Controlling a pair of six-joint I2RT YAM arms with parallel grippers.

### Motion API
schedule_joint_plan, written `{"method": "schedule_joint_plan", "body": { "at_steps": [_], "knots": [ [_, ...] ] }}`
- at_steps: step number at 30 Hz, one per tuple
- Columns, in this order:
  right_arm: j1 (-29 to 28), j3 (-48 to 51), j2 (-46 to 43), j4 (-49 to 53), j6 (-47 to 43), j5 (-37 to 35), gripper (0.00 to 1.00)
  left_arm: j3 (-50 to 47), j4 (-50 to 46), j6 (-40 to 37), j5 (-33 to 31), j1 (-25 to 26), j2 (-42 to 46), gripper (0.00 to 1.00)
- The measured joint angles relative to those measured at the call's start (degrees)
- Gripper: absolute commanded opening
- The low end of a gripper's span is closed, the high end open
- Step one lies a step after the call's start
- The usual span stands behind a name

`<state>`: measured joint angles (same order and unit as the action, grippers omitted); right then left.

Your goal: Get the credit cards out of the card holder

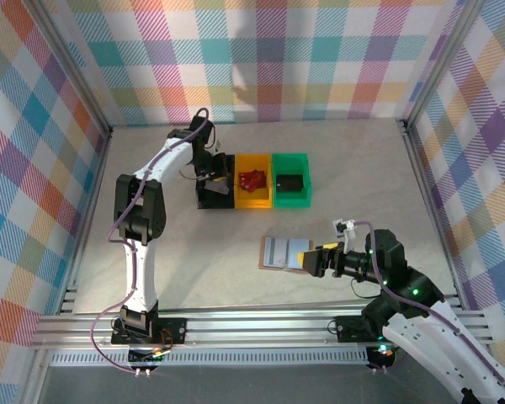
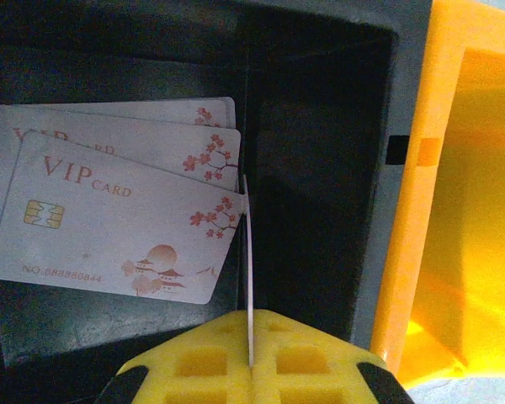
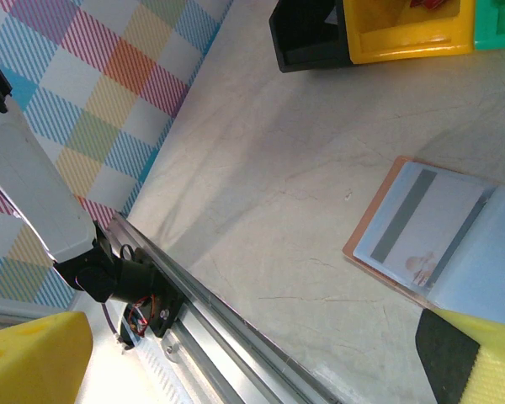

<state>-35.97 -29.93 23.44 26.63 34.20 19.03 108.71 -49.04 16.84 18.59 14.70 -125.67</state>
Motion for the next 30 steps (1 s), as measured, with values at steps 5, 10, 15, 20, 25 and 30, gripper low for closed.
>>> {"method": "schedule_joint_plan", "body": {
  "at_steps": [5, 10, 15, 20, 25, 30],
  "knots": [
    [0.0, 0.0, 0.0, 0.0, 0.0, 0.1, 0.99, 0.4, -0.4, 0.0, 0.0, 0.0, -0.2, 0.14],
    [0.0, 0.0, 0.0, 0.0, 0.0, 0.1, 0.99, 1.0, -0.4, -0.2, 0.1, 0.0, -0.4, 0.16],
    [0.0, 0.0, 0.0, 0.0, 0.0, 0.1, 0.99, 2.3, -0.9, -0.2, 0.2, 0.0, -0.4, 0.2],
    [0.0, 0.0, 0.0, 0.0, 0.0, 0.1, 0.99, 3.7, -2.0, -0.6, 0.2, 0.0, -0.4, 0.23],
    [0.0, 0.0, 0.0, 0.0, 0.0, 0.1, 0.99, 4.0, -3.3, -1.3, -0.3, 0.0, -0.4, 0.24],
    [0.0, 0.0, 0.0, 0.0, 0.0, 0.1, 0.99, 5.6, -4.9, -1.6, -1.2, 0.0, -0.6, 0.25]
  ]
}}
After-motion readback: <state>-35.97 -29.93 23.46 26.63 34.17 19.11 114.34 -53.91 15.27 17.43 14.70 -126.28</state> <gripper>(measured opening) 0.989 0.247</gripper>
